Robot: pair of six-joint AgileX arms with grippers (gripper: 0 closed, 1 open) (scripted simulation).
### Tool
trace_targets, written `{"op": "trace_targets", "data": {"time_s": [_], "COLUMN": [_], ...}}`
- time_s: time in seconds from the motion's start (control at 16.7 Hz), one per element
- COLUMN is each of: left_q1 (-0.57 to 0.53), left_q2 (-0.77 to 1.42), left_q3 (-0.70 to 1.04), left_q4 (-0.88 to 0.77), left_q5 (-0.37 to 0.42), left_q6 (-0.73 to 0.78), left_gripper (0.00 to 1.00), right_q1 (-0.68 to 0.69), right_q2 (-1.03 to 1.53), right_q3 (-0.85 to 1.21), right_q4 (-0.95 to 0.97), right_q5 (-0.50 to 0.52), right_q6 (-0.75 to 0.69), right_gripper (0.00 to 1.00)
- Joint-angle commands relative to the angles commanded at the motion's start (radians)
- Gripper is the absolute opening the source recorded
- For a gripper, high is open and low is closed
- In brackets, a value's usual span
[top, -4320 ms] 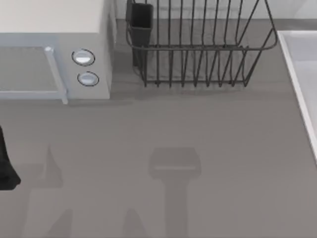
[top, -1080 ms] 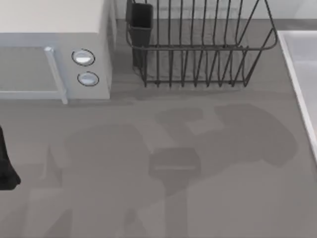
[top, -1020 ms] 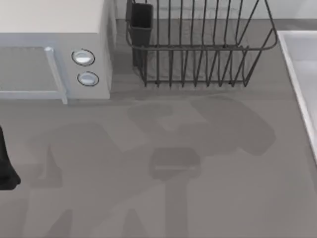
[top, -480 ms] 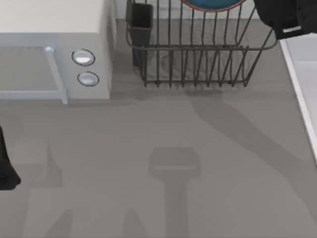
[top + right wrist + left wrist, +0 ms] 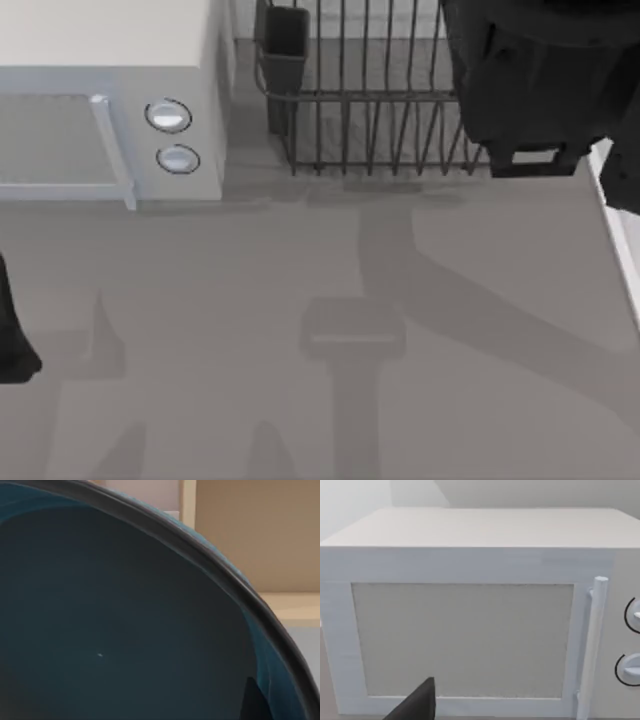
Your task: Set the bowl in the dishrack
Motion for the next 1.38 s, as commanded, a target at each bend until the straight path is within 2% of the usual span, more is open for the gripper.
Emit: {"op": "trace_targets", "data": {"time_s": [0.42, 0.6, 1.02, 1.2, 1.38], "left_q1": [0.000, 0.000, 0.000, 0.000, 0.000], "left_q2": [0.000, 0.000, 0.000, 0.000, 0.000], "left_q3": [0.000, 0.000, 0.000, 0.000, 0.000], "left_q4": [0.000, 0.000, 0.000, 0.000, 0.000], "left_q5": [0.000, 0.000, 0.000, 0.000, 0.000], "left_q6": [0.000, 0.000, 0.000, 0.000, 0.000], "left_gripper": [1.00, 1.00, 1.00, 1.00, 1.00], "right_q1": [-0.026, -0.093, -0.334, -0.399, -0.406], "right_q2": [0.041, 0.162, 0.515, 0.595, 0.603], "right_q3": [0.000, -0.012, -0.080, -0.102, -0.105], "right_q4": [0.034, 0.164, 0.629, 0.716, 0.724], "right_q5": [-0.026, -0.096, -0.329, -0.390, -0.396], "right_q6": [0.000, -0.004, -0.008, -0.013, -0.014], "right_gripper": [0.00, 0.00, 0.00, 0.00, 0.00]}}
